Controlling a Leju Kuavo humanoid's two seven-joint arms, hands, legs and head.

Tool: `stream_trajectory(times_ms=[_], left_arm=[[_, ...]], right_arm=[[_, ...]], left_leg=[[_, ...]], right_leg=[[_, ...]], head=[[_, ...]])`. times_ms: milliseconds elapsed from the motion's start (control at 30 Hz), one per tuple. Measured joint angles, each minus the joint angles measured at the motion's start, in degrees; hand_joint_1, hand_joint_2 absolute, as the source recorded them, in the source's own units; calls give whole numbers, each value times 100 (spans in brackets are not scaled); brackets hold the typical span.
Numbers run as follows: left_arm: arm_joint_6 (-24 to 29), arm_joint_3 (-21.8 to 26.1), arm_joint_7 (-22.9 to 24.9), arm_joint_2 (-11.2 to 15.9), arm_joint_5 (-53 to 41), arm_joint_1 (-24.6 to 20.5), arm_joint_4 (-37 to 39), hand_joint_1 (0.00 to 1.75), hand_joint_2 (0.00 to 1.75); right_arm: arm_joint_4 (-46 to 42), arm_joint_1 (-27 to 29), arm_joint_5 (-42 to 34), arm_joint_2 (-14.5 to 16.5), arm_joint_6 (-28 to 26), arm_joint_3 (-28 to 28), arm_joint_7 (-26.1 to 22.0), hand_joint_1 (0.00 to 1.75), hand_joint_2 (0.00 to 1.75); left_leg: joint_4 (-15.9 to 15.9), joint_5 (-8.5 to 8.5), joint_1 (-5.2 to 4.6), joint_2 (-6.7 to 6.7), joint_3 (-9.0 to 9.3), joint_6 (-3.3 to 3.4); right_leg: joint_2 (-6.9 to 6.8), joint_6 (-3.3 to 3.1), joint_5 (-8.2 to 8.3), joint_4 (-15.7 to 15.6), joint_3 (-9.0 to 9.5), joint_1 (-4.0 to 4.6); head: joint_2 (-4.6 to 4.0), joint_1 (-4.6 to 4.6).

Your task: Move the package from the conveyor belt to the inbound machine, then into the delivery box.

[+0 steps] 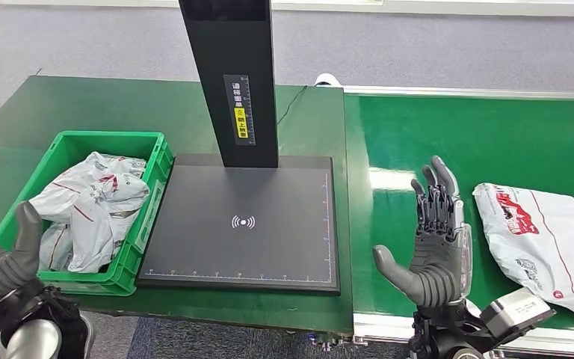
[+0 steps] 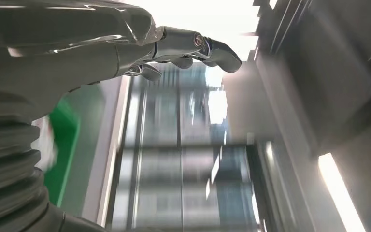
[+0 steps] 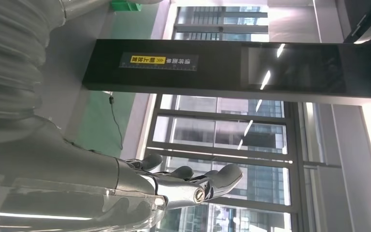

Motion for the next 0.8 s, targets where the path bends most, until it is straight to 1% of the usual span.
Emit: stream_trajectory(times_ms=[100, 167, 267, 333, 400, 533, 667, 700, 767, 800], left_arm=[[-940, -418, 215, 7, 473, 161, -23, 0, 175], [-1501, -614, 303, 13, 687, 293, 18, 0, 175], [-2319, -775, 397, 16, 917, 537, 95, 0, 175], [-2798, -863, 455, 16, 889, 697, 145, 0, 175], [-3092, -948, 505, 20, 669, 822, 204, 0, 175], [-3312, -1120, 527, 61, 192, 948, 322, 0, 175], [-3421, -1254, 511, 128, -31, 1017, 421, 0, 175], [-3432, -1282, 508, 139, -102, 1024, 444, 0, 175], [-3456, -1343, 508, 156, -291, 1020, 479, 0, 175], [-3463, -1361, 508, 160, -347, 1016, 487, 0, 175]], right_arm=[[93, -46, -31, -2, -3, 9, 33, 0, 175], [171, -76, -21, -4, -11, 10, 99, 0, 175], [297, -99, 32, -10, -20, 10, 269, 0, 175], [413, -102, 85, -23, -19, 10, 356, 0, 175], [555, -94, 130, -46, -15, 10, 396, 0, 175], [771, -54, 206, -93, 38, 15, 425, 0, 175], [897, 41, 249, -138, 127, 31, 432, 0, 0], [927, 65, 244, -148, 157, 38, 414, 0, 0], [994, 88, 198, -167, 243, 52, 350, 0, 87], [1014, 91, 182, -172, 271, 57, 330, 0, 116]], left_leg=[[0, 0, 0, 1, 1, 0], [0, 0, -1, 2, 3, 0], [0, 0, -1, 1, 3, 0], [0, -1, 0, 1, 2, 0], [0, -2, 0, 0, 1, 0], [-1, -2, 0, -1, 1, -1], [-1, -2, 0, -1, 2, -1], [-1, -2, 0, -1, 2, -1], [-1, -2, 0, -1, 2, -1], [-1, -2, 0, -1, 3, -1]], right_leg=[[1, 0, 0, 0, 3, 0], [2, 0, 1, 0, 3, 0], [2, 0, 0, 0, 1, 0], [2, 0, 0, 0, 0, 0], [2, 0, 0, 0, -1, 0], [2, 0, -1, 0, -1, 0], [2, 0, -1, 0, 0, 0], [2, 0, -1, 0, 0, 0], [2, 0, -1, 0, 0, 0], [2, 0, -1, 0, 0, 0]], head=[[0, 2], [0, 1], [0, 1], [0, 1], [0, 1], [0, 2], [1, 1], [1, 0], [0, 1], [0, 0]])
